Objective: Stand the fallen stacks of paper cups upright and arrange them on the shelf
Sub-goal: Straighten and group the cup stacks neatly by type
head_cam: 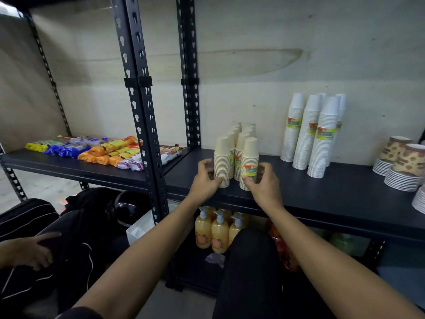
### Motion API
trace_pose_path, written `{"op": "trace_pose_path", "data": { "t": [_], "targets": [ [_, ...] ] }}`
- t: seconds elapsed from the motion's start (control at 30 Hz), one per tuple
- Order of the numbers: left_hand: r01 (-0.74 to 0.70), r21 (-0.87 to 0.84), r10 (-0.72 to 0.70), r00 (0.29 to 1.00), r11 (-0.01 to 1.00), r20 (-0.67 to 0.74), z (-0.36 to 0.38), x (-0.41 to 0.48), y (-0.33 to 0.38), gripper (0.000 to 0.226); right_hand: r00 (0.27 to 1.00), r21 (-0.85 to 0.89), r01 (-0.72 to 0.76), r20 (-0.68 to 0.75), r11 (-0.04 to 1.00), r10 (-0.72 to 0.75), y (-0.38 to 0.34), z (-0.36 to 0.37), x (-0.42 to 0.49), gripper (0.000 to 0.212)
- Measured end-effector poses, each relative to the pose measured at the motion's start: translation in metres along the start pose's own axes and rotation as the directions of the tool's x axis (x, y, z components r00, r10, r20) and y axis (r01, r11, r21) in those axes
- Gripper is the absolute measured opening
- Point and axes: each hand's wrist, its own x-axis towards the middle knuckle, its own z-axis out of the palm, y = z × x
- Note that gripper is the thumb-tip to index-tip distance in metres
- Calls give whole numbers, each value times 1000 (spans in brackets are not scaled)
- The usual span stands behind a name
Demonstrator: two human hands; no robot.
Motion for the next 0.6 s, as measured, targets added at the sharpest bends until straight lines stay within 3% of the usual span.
{"op": "trace_pose_path", "data": {
  "t": [0.1,0.4,0.5,0.6],
  "targets": [
    [-3,-11,4,999,1000,32,-4,2,-2,73,1000,2,-4,-8,1000,4,0,1,-1,55],
    [-72,251,110,984,965,-141,15,2,2,85,1000,-3,-2,-4,1000,2,-1,-1,-2,54],
    [-95,243,123,987,965,-102,15,2,2,94,1000,-3,-9,-2,1000,9,-1,-1,-2,55],
    [-128,164,129,992,978,3,7,0,2,88,1000,-16,7,-1,1000,-7,-1,0,-4,57]
  ]
}}
